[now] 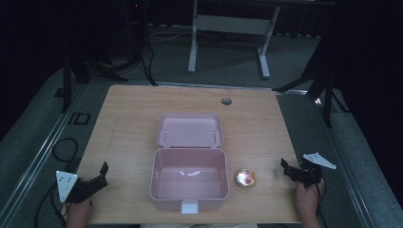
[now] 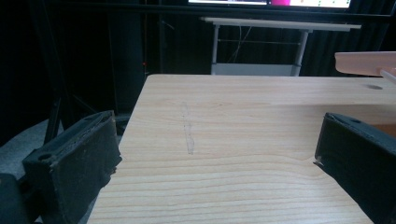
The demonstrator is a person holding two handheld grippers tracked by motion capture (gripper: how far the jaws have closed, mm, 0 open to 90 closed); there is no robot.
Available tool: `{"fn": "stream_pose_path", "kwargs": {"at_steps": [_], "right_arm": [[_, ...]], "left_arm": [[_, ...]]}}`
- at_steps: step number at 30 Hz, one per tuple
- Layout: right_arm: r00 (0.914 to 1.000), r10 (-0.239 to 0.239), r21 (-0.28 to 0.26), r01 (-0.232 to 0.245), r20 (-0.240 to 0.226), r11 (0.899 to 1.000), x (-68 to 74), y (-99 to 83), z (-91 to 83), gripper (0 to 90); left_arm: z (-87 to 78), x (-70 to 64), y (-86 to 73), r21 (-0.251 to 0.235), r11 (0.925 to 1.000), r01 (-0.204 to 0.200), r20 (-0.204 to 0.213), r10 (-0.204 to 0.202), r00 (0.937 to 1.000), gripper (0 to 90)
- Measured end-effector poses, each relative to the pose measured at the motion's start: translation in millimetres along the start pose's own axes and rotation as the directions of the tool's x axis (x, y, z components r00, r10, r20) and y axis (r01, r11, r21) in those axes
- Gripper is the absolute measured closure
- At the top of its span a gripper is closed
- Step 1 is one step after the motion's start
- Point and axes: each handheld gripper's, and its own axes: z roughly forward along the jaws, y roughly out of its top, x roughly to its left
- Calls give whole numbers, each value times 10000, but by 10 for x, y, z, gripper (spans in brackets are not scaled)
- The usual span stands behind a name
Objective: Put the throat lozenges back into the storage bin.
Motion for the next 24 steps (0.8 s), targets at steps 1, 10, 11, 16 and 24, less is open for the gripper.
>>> {"fn": "stream_pose_path", "kwargs": {"at_steps": [1,10,11,16,24], "right_arm": [[9999,-33,-1,33,-119,10000,-1,2,2,127],[9533,-934,583,1147,-2872,9917,-29,-1,7,114],[9475,-1064,623,1309,-3015,9894,-27,-2,2,114],[9123,-1543,1291,2173,-3793,9675,-11,-15,1,114],[8424,-2322,2181,3743,-4862,9013,27,70,-70,114]], "left_arm": [[0,0,0,0,10000,0,0,0,10000,3],[-5,21,0,-18,9999,168,240,-168,9996,3],[-7,23,-1,-43,9998,190,248,-189,9995,3],[-7,30,0,-7,9998,197,321,-197,9993,3],[-7,32,0,8,9998,222,376,-222,9990,3]]}}
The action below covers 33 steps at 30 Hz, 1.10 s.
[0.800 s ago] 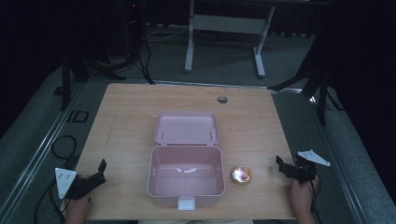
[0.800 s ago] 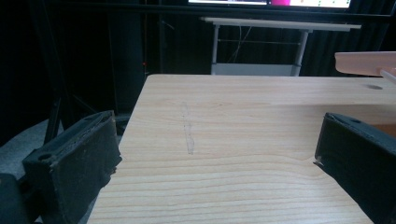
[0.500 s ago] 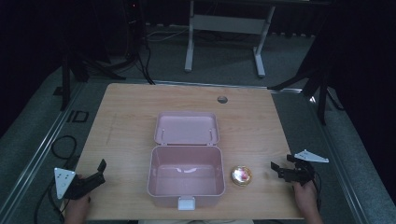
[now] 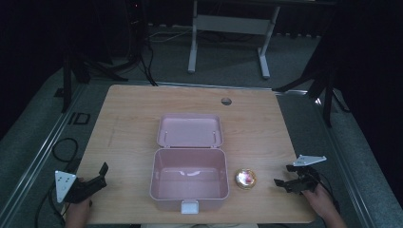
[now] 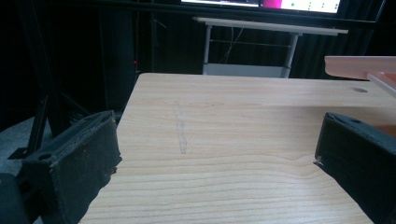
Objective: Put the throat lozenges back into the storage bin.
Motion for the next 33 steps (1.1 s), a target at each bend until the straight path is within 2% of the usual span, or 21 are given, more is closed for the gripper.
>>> {"fn": "stream_pose_path", "kwargs": {"at_steps": [2,3,6,7,9,12,15,17,18,19,23,25,26,27,31,33], "right_arm": [[9995,-324,533,323,5,9981,23,34,-21,114],[9988,-469,840,478,-133,9953,30,52,-28,114],[9977,-646,1077,667,-222,9919,34,69,-34,114],[9946,-978,1813,1026,-349,9781,50,115,-46,114],[9917,-1186,2257,1270,-504,9659,61,153,-55,114],[9858,-1556,3009,1673,-628,9389,89,214,-59,114],[9769,-1939,3798,2138,-904,9000,121,285,-47,114],[9769,-1939,3798,2138,-904,9000,121,285,-47,114],[9683,-2240,4529,2497,-1106,8559,174,346,-31,114],[9661,-2291,4789,2578,-1187,8391,194,363,-22,114],[9492,-2770,5775,3111,-1493,7548,266,423,28,128],[9430,-2900,6137,3272,-1633,7185,301,453,51,128],[9397,-2983,6262,3349,-1672,7041,318,475,58,127],[9363,-3054,6312,3436,-1733,6954,332,497,63,127],[9331,-3026,6422,3541,-1942,6798,383,596,67,127],[9277,-3101,6485,3679,-2077,6664,424,636,73,126]], "left_arm": [[2,0,1,35,10000,16,36,-16,10000,3],[3,0,2,52,10000,21,65,-21,10000,3],[3,-4,1,39,10000,2,76,-2,10000,3],[3,-5,1,44,10000,5,76,-5,10000,3],[3,-5,1,42,10000,8,65,-9,10000,3],[3,-5,1,41,10000,-3,65,3,10000,3],[3,-8,1,51,10000,-9,83,8,10000,3],[3,-9,1,52,10000,-8,88,8,10000,3],[3,-7,1,51,10000,-1,92,1,10000,3],[3,-7,1,49,10000,8,91,-8,10000,3],[3,-7,1,50,10000,5,93,-6,10000,3],[3,-6,1,47,10000,9,100,-10,9999,3],[3,-6,1,47,10000,12,101,-12,9999,3],[3,-5,1,49,10000,9,107,-10,9999,3],[3,-5,1,48,10000,14,126,-15,9999,3],[3,-4,1,50,10000,20,132,-21,9999,3]]}}
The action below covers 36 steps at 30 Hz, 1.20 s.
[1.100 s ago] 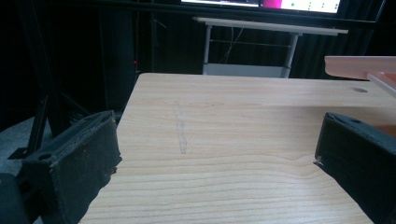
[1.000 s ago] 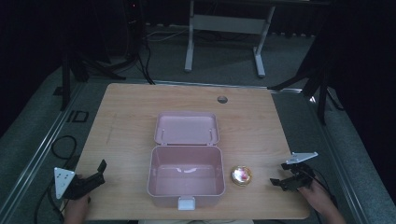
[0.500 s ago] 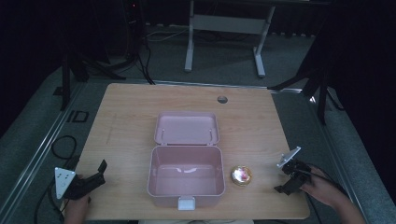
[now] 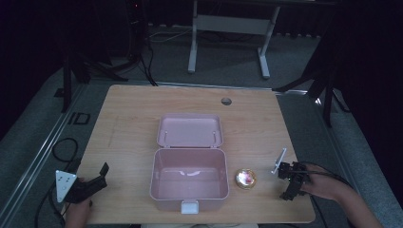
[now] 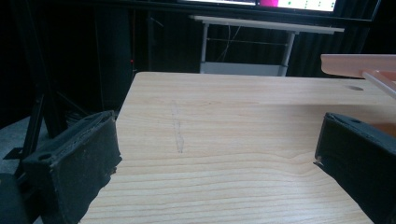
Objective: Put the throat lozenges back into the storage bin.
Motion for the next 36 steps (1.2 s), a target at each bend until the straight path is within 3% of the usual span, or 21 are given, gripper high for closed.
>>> {"fn": "stream_pose_path", "kwargs": {"at_steps": [2,3,15,24,36], "right_arm": [[9999,-112,22,112,30,9999,17,22,-11,124],[9987,-415,119,411,308,9991,62,65,-25,125],[9906,-1342,79,1345,-254,9909,181,401,-46,145],[9779,-2091,136,2092,-86,9778,269,703,-19,138],[9705,-2406,227,2402,141,9704,258,1047,21,140]], "left_arm": [[0,-1,0,16,10000,8,30,-8,10000,3],[0,-2,0,15,10000,-3,31,3,10000,3],[-1,3,1,33,10000,61,126,-61,9999,3],[-3,8,1,41,10000,74,166,-75,9998,3],[-4,12,1,35,9999,109,243,-110,9996,3]]}}
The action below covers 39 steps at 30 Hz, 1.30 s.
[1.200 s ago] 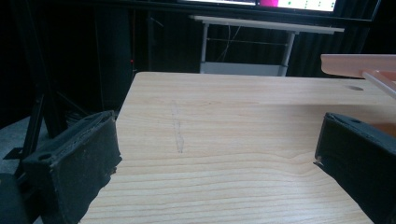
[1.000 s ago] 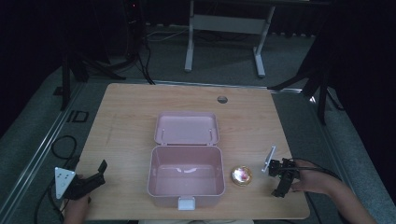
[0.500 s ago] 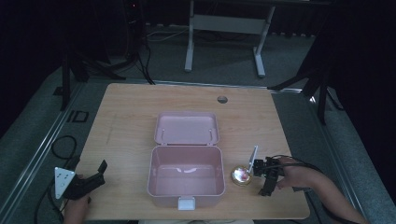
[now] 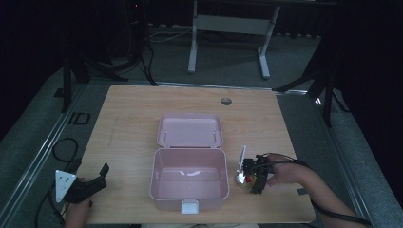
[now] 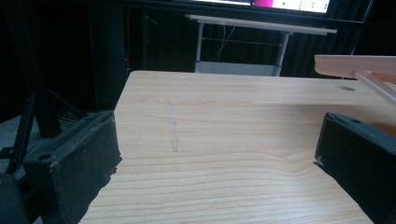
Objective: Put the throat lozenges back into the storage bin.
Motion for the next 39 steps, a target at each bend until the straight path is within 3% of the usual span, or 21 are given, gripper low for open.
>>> {"fn": "stream_pose_path", "kwargs": {"at_steps": [11,18,20,26,33,35,39], "right_arm": [[9989,-461,190,460,36,9988,-53,249,50,159],[9976,-688,552,684,67,9961,-30,278,53,198],[9985,-548,596,550,-48,9967,-20,269,33,199],[9984,-434,621,456,-355,9970,2,206,-111,200],[9989,-404,603,419,-254,9973,87,138,-343,200],[9991,-427,562,428,-20,9975,126,137,-417,200],[9990,-376,548,389,-243,9977,191,128,-556,200]], "left_arm": [[-1,4,0,-2,10000,22,44,-22,10000,3],[0,4,0,6,10000,25,60,-25,10000,3],[0,5,0,7,10000,22,51,-22,10000,3],[2,3,1,23,10000,20,41,-20,10000,3],[3,3,1,27,10000,20,27,-20,10000,3],[4,4,2,40,10000,18,28,-18,10000,3],[4,3,2,40,10000,15,19,-15,10000,3]]}}
